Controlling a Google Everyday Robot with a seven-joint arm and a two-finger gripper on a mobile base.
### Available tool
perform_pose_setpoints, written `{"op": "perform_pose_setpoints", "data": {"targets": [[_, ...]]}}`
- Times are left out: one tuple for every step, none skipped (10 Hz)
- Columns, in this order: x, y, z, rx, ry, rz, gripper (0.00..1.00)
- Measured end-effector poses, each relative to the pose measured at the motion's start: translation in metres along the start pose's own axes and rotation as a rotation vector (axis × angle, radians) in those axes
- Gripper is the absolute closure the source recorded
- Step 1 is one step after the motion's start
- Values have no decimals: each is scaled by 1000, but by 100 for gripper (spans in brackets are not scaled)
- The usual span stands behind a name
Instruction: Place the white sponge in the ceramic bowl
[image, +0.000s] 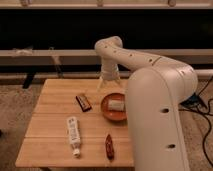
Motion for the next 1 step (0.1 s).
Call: {"op": "perform_pose_setpoints", "data": {"targets": [[0, 5, -2, -2, -10, -14, 20]]}}
